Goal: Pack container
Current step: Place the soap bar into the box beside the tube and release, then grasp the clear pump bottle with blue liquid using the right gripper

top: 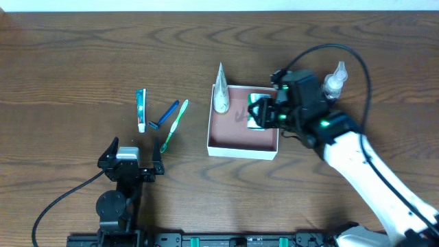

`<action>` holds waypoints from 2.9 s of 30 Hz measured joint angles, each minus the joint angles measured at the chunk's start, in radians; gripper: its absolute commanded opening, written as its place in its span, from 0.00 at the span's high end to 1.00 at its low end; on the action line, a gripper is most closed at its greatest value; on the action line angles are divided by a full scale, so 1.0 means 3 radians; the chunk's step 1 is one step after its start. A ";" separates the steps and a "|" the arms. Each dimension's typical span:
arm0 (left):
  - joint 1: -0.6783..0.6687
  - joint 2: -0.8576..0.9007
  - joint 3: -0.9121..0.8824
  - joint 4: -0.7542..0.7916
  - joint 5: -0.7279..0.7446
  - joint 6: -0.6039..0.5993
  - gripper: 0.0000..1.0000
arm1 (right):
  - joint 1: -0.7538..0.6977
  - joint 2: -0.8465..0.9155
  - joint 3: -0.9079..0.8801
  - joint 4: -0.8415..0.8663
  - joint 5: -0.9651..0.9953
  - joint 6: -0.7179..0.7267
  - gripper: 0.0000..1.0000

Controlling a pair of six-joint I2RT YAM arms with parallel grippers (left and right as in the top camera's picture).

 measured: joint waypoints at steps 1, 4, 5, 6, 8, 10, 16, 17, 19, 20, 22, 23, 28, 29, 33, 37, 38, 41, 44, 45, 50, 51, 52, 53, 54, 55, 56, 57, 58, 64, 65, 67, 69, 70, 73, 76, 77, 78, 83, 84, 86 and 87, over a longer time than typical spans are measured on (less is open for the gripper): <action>-0.0001 -0.0001 0.0000 0.0000 0.0001 0.0000 0.02 | 0.0038 0.0078 0.0000 0.0057 0.0036 0.0038 0.60; -0.0001 -0.0001 0.0000 0.0000 0.0001 0.0000 0.02 | 0.0136 0.0303 0.0000 0.0256 0.0102 0.0140 0.60; -0.0001 -0.0001 0.0000 0.0000 0.0001 0.0000 0.02 | 0.0170 0.0383 0.0000 0.0315 0.0121 0.0177 0.60; -0.0001 -0.0001 0.0000 -0.0001 0.0000 0.0000 0.02 | 0.0196 0.0459 0.0000 0.0376 0.0132 0.0214 0.61; -0.0001 -0.0001 0.0000 0.0000 0.0001 0.0000 0.02 | 0.0242 0.0595 0.0000 0.0486 0.0146 0.0272 0.60; -0.0001 -0.0001 0.0000 -0.0001 0.0001 0.0000 0.02 | 0.0289 0.0704 0.0000 0.0562 0.0163 0.0326 0.60; -0.0001 -0.0001 0.0000 -0.0001 0.0000 0.0000 0.02 | 0.0450 0.0994 0.0000 0.0858 0.0187 0.0496 0.60; -0.0001 -0.0001 0.0000 0.0000 0.0001 0.0001 0.02 | 0.0481 0.1038 0.0000 0.0907 0.0184 0.0525 0.60; -0.0001 -0.0001 0.0000 0.0000 0.0001 0.0000 0.02 | 0.0523 0.1111 0.0000 0.0965 0.0184 0.0573 0.60; -0.0001 -0.0001 0.0000 0.0000 0.0001 0.0000 0.02 | 0.0540 0.1148 0.0000 0.0983 0.0184 0.0599 0.60; -0.0001 -0.0001 0.0000 0.0000 0.0001 0.0000 0.02 | 0.0570 0.1200 0.0000 0.0996 0.0187 0.0643 0.60; -0.0001 -0.0001 0.0000 0.0000 0.0001 0.0000 0.02 | 0.0577 0.1223 0.0000 0.0998 0.0186 0.0664 0.60; -0.0001 -0.0001 0.0000 0.0000 0.0001 0.0000 0.02 | 0.0585 0.1291 0.0000 0.0999 0.0186 0.0739 0.53; -0.0001 -0.0001 0.0000 0.0000 0.0001 0.0000 0.02 | 0.0585 0.1291 0.0000 0.1002 0.0187 0.0739 0.51; -0.0001 -0.0001 0.0000 0.0000 0.0001 0.0000 0.02 | 0.0585 0.1291 0.0000 0.1011 0.0187 0.0752 0.48; 0.0000 -0.0001 0.0000 0.0000 0.0001 0.0000 0.02 | 0.0585 0.1291 0.0000 0.1027 0.0184 0.0752 0.47; -0.0001 -0.0001 0.0000 0.0000 0.0001 0.0000 0.02 | 0.0585 0.1291 0.0000 0.1029 0.0184 0.0750 0.47; 0.0000 -0.0001 0.0000 0.0000 0.0001 0.0000 0.02 | 0.0585 0.1291 0.0000 0.1035 0.0178 0.0752 0.48; -0.0001 -0.0001 0.0000 0.0000 0.0001 0.0000 0.02 | 0.0585 0.1291 0.0000 0.1036 0.0139 0.0749 0.49; -0.0001 -0.0001 0.0000 0.0000 0.0001 0.0000 0.02 | 0.0585 0.1291 0.0000 0.1034 0.0123 0.0748 0.48; -0.0001 -0.0001 0.0000 -0.0001 0.0001 0.0000 0.02 | 0.0585 0.1223 0.0000 0.0860 0.0121 0.0720 0.42; -0.0001 -0.0001 0.0000 0.0000 0.0001 0.0000 0.02 | 0.0584 0.1183 0.0000 0.0792 0.0121 0.0711 0.41; 0.0000 -0.0001 0.0000 -0.0001 0.0001 0.0001 0.02 | 0.0575 0.1099 0.0000 0.0696 0.0121 0.0690 0.39; -0.0001 -0.0001 0.0000 0.0000 0.0001 0.0000 0.02 | 0.0568 0.1012 0.0000 0.0612 0.0122 0.0682 0.39; -0.0001 -0.0001 0.0000 0.0000 0.0000 0.0001 0.02 | 0.0562 0.0942 0.0000 0.0543 0.0112 0.0669 0.39; 0.0000 0.0000 0.0000 0.0000 0.0001 0.0001 0.02 | 0.0543 0.0809 0.0000 0.0420 0.0114 0.0646 0.38; -0.0001 -0.0001 0.0000 -0.0001 0.0001 0.0000 0.02 | 0.0524 0.0706 0.0000 0.0332 0.0112 0.0626 0.37; -0.0001 -0.0001 0.0000 0.0000 0.0000 0.0000 0.02 | 0.0496 0.0570 0.0001 0.0229 0.0120 0.0593 0.36; -0.0001 0.0000 0.0000 0.0000 0.0001 0.0000 0.02 | 0.0463 0.0434 0.0001 0.0108 0.0128 0.0554 0.35; -0.0001 -0.0001 0.0000 0.0000 0.0000 0.0000 0.02 | -0.0003 -0.0352 0.0014 -0.0571 0.0435 0.0252 0.16; -0.0001 -0.0001 0.0000 0.0000 0.0001 0.0000 0.02 | -0.0161 -0.0465 0.0015 -0.0641 0.0486 0.0160 0.11; -0.0001 -0.0001 0.0000 0.0000 0.0001 0.0000 0.02 | -0.0459 -0.0607 0.0019 -0.0716 0.0571 0.0014 0.08; 0.0000 -0.0001 0.0000 0.0000 0.0001 0.0000 0.02 | -0.0851 -0.0707 0.0020 -0.0750 0.0614 -0.0196 0.07; -0.0001 -0.0001 0.0000 0.0000 0.0000 0.0000 0.02 | -0.0998 -0.0724 0.0020 -0.0753 0.0637 -0.0285 0.07; -0.0001 -0.0001 0.0000 0.0000 0.0001 0.0000 0.02 | -0.1434 -0.0722 0.0020 -0.0739 0.0626 -0.0600 0.07; -0.0001 -0.0001 0.0000 0.0000 0.0001 0.0000 0.02 | -0.1740 -0.0711 0.0020 -0.0552 0.0594 -0.0946 0.08; 0.0000 -0.0001 0.0000 0.0000 0.0001 0.0000 0.02 | -0.1771 -0.0710 0.0020 -0.0502 0.0591 -0.1005 0.08; -0.0001 0.0000 0.0000 -0.0001 0.0000 0.0000 0.02 | -0.1804 -0.0710 0.0020 -0.0418 0.0580 -0.1068 0.09; -0.0001 -0.0001 0.0000 0.0000 0.0001 0.0000 0.02 | -0.1822 -0.0703 0.0022 -0.0065 0.0557 -0.1239 0.09; -0.0001 0.0000 0.0000 0.0000 0.0000 0.0000 0.02 | -0.1822 -0.0702 0.0022 -0.0034 0.0558 -0.1250 0.07; -0.0001 -0.0001 0.0000 0.0000 0.0001 0.0000 0.02 | -0.1822 -0.0675 0.0022 0.0038 0.0601 -0.1274 0.02; 0.0000 -0.0001 0.0000 0.0000 0.0001 0.0001 0.02 | -0.1822 -0.0655 0.0022 0.0061 0.0626 -0.1286 0.01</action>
